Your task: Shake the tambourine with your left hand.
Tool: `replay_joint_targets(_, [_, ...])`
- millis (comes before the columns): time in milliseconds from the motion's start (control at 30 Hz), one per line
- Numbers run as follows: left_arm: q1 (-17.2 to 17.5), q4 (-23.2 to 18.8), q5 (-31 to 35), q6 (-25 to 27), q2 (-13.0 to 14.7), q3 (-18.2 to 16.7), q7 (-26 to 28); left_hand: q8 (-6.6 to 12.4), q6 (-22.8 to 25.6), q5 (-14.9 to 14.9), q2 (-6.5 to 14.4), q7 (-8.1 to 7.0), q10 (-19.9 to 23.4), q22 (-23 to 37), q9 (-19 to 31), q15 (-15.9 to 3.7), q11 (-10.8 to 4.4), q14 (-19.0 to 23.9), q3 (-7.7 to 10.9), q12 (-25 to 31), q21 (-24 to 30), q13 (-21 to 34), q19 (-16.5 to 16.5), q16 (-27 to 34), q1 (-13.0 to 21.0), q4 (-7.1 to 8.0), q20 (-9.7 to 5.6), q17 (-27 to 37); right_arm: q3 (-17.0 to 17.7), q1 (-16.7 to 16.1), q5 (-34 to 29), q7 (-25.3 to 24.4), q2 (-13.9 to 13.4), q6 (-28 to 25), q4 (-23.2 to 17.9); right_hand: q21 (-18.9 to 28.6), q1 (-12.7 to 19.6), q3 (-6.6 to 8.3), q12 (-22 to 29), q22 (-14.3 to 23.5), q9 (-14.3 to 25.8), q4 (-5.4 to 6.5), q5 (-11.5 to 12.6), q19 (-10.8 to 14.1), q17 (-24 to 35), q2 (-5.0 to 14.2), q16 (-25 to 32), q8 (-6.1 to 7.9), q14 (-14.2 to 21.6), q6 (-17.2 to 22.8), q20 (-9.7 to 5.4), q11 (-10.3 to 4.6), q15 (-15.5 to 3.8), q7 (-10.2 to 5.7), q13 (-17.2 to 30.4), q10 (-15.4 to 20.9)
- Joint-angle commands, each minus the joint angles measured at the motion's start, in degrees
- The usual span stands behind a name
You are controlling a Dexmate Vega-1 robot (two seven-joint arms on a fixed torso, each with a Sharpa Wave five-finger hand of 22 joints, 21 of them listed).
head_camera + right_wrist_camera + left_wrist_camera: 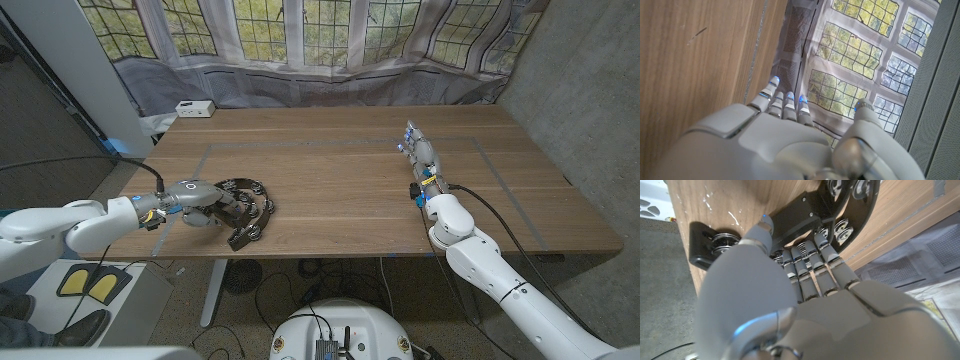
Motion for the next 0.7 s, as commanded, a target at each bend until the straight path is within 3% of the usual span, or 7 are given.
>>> replay_joint_targets(33, [-4.4,2.3,-2.6,1.1,1.5,7.7,3.7,0.09,0.4,-0.1,0.2,0.18,0.4,0.2,0.1,-3.96,0.31,0.3,-0.44,0.2,0.3,0.3,0.5,0.0,0.6,0.00,0.07,0.1,-0.2,0.3,-0.2,0.0,-0.2,-0.5,0.0,-0.1,0.3,-0.10,-0.2,0.2,0.2,-0.16,0.1,0.6,0.1,0.26,-0.4,0.10,0.3,0.0,0.06,0.00,0.17,0.08,0.1,0.4])
replay_joint_targets(400, [-7.8,3.2,-4.8,0.4,2.7,13.3,4.6,0.33,1.9,-0.2,0.9,-0.07,1.4,0.2,0.1,-4.38,0.04,1.4,-0.88,0.4,0.6,0.3,1.4,0.3,1.5,-0.06,0.02,0.2,-0.4,0.6,0.1,0.0,0.3,-0.6,0.7,-0.2,0.3,-0.17,-0.2,0.2,0.2,-0.14,0.1,0.5,0.1,0.26,-0.4,0.09,0.2,0.0,0.08,0.05,0.20,0.05,0.1,0.5])
replay_joint_targets(700, [-9.0,2.0,-7.2,3.6,3.9,15.3,2.6,0.84,5.7,0.0,2.2,0.95,5.1,0.2,0.2,-4.79,0.60,4.8,-0.92,1.1,2.1,0.3,5.6,1.0,6.5,-1.25,0.11,0.2,-0.4,0.4,0.4,0.3,0.3,-0.1,1.4,-0.2,0.2,-0.23,-0.2,0.2,0.2,-0.13,0.1,0.5,0.1,0.26,-0.4,0.10,0.2,0.0,0.17,0.08,0.25,0.00,0.1,0.5])
